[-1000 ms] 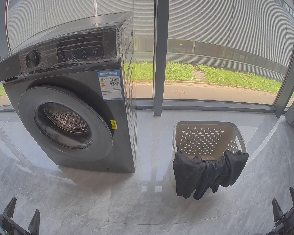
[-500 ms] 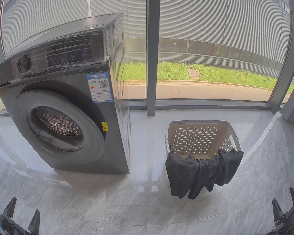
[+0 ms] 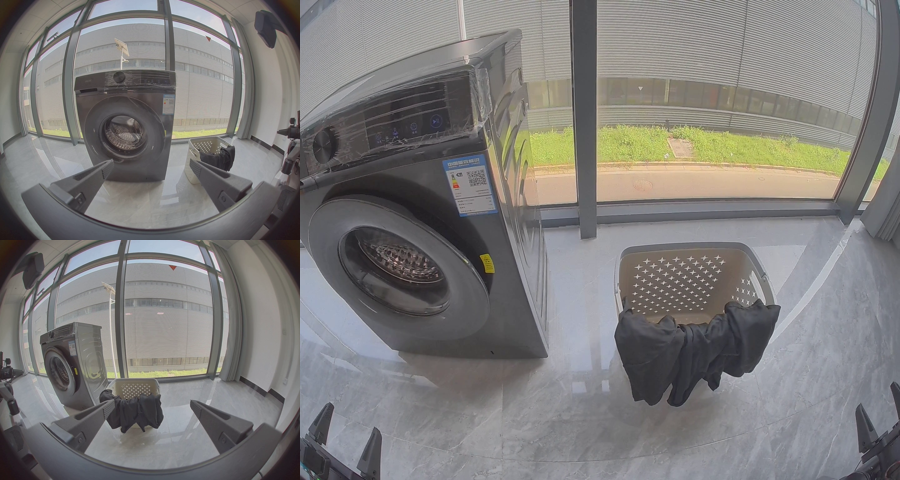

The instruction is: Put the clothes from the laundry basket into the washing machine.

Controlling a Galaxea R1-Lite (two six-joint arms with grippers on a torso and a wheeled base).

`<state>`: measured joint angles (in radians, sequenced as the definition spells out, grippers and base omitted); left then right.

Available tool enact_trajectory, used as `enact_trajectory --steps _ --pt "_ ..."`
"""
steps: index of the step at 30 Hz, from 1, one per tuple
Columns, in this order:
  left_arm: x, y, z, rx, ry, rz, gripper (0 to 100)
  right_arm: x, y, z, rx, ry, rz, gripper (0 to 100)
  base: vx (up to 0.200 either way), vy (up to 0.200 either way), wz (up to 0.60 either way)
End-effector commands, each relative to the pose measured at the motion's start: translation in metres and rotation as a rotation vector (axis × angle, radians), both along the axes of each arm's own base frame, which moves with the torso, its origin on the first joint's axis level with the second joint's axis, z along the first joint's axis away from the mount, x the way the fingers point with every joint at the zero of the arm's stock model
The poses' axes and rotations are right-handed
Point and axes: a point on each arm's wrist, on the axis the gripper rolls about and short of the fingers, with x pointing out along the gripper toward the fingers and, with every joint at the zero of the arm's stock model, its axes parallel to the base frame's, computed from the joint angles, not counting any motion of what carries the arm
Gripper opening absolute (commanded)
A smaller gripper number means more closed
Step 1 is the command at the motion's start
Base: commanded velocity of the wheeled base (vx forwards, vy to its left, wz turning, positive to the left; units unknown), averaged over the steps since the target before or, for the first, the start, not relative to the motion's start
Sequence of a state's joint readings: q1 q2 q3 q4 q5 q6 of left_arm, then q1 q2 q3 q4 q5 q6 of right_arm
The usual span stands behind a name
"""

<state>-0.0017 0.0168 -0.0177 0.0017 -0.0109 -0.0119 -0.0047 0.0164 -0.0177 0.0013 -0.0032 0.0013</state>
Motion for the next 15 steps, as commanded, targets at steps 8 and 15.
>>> enact_trajectory --steps 8,15 --pt "-0.0001 0.0 -0.0048 0.0 -0.001 0.0 100 0.0004 0.0 -0.0052 0.0 0.006 0.0 100 0.0 -0.2 0.0" --pt "-0.0001 0.0 -0.0048 0.0 -0.001 0.0 100 0.0004 0.0 -0.0052 0.0 0.006 0.0 100 0.0 -0.2 0.0"
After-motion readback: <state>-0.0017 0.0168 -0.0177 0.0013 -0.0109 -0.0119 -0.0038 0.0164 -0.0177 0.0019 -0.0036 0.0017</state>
